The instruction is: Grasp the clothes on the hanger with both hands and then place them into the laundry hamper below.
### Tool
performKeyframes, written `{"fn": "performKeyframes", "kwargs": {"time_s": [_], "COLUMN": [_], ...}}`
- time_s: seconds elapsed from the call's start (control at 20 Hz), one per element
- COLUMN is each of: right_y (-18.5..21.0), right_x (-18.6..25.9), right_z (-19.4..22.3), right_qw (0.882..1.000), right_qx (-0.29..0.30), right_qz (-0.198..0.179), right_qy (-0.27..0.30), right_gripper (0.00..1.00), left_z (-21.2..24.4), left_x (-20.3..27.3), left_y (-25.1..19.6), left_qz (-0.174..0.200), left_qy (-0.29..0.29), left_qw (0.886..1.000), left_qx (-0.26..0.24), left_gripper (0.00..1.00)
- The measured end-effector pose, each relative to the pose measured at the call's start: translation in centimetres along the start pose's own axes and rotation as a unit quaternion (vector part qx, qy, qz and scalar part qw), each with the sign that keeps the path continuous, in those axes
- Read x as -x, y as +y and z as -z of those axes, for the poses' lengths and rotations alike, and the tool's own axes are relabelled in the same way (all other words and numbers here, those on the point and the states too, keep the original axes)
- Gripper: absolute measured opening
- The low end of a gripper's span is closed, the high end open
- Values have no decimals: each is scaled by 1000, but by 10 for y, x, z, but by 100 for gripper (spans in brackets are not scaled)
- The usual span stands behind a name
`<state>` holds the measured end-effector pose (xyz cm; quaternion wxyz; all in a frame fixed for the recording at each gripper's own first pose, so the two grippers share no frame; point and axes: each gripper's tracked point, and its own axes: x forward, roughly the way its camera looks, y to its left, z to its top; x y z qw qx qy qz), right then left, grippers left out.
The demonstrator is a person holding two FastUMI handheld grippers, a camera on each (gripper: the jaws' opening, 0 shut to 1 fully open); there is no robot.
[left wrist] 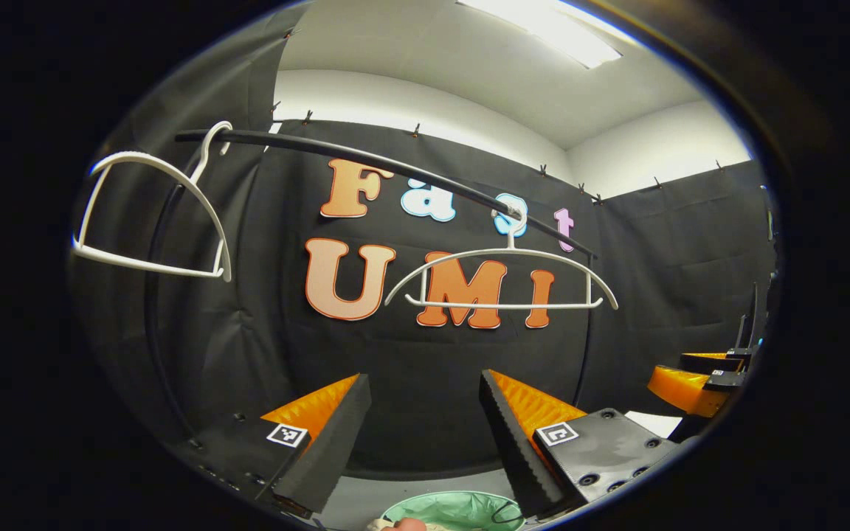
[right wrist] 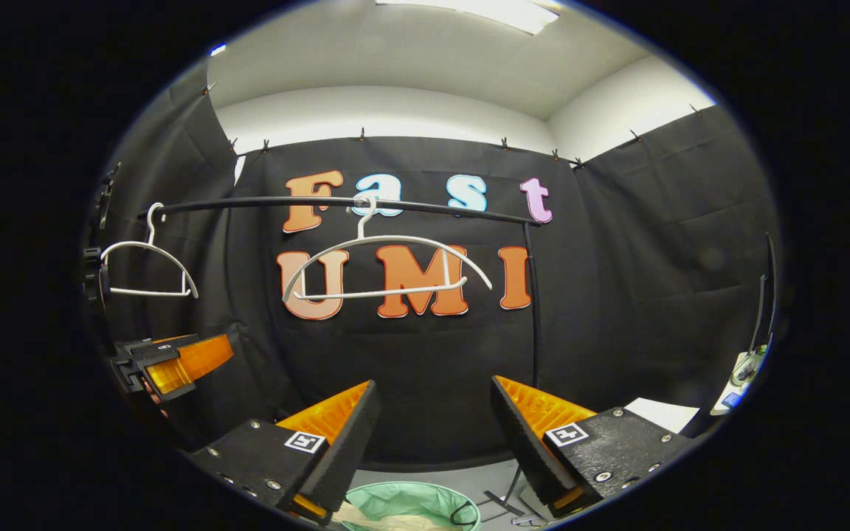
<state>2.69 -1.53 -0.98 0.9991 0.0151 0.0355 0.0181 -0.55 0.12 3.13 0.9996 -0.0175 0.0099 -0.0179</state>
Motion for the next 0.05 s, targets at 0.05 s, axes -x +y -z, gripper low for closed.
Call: {"fn": "performKeyframes", "kwargs": {"time_s": [0.05], "right_y": [0], "right_x": [1], "right_z": [-1], "right_qw": [1000], "right_qx": [0], "right_qz": [0], "right_qy": [-1], "right_gripper": [93], "left_z": [0], "left_x": [-1], "left_y": [0], "left_qz": [0], "left_qy": [0], "left_qw": [1000], "left_qx": [0], "left_gripper": [97]}}
